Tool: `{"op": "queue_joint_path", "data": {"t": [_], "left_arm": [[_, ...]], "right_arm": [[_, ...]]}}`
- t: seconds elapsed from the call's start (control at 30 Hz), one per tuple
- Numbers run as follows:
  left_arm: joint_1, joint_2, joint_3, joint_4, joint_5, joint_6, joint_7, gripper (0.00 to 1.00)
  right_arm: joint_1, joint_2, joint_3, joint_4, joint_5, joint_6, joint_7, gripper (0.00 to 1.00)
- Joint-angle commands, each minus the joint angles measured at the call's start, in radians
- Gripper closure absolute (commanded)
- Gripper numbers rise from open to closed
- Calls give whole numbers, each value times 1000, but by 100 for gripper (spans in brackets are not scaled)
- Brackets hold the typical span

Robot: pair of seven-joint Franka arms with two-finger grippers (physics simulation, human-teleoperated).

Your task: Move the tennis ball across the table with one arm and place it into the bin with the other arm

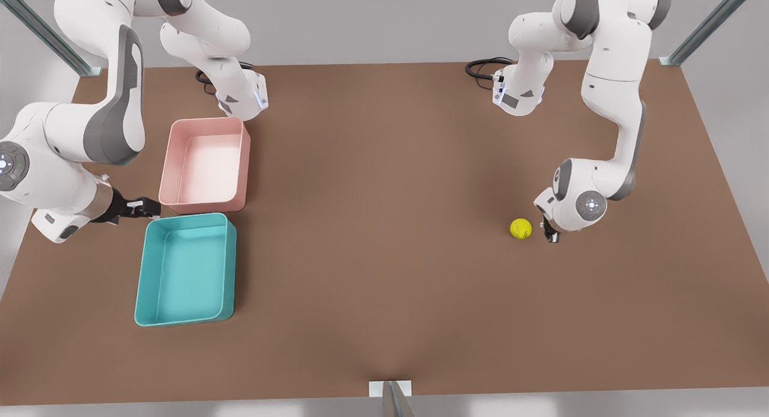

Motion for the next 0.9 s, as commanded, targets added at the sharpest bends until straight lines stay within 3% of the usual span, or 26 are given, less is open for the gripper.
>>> {"op": "queue_joint_path", "data": {"t": [0.0, 0.4, 0.57, 0.6, 0.67, 0.77, 0.83, 0.87], "left_arm": [[-4, 0, 0, 0, 36, 15, 230, 79], [-37, 43, 0, 1, 39, 30, 38, 79], [-247, -11, -41, 27, -29, 38, -573, 79], [-264, -43, -92, 30, -119, 35, -880, 79], [-261, -101, -99, 53, -394, 0, -1105, 79], [-221, -98, -99, 58, -311, -17, -1099, 79], [-207, -114, -34, 251, -205, -367, -1125, 79], [-202, -129, -3, 316, -172, -448, -1125, 79]], "right_arm": [[0, -1, -1, 0, 2, 1, -4, 0], [0, -1, -1, -4, 3, 4, -4, 0], [0, 3, -1, -10, 3, 4, -4, 0], [0, 4, -1, -10, 12, 4, -4, 0], [0, 4, -2, -10, 12, 4, -4, 0], [-6, 3, -2, -10, 12, 4, -4, 0], [-6, 4, -2, -10, 11, 4, -4, 0], [-8, 4, -2, -10, 11, 4, -4, 0]]}}
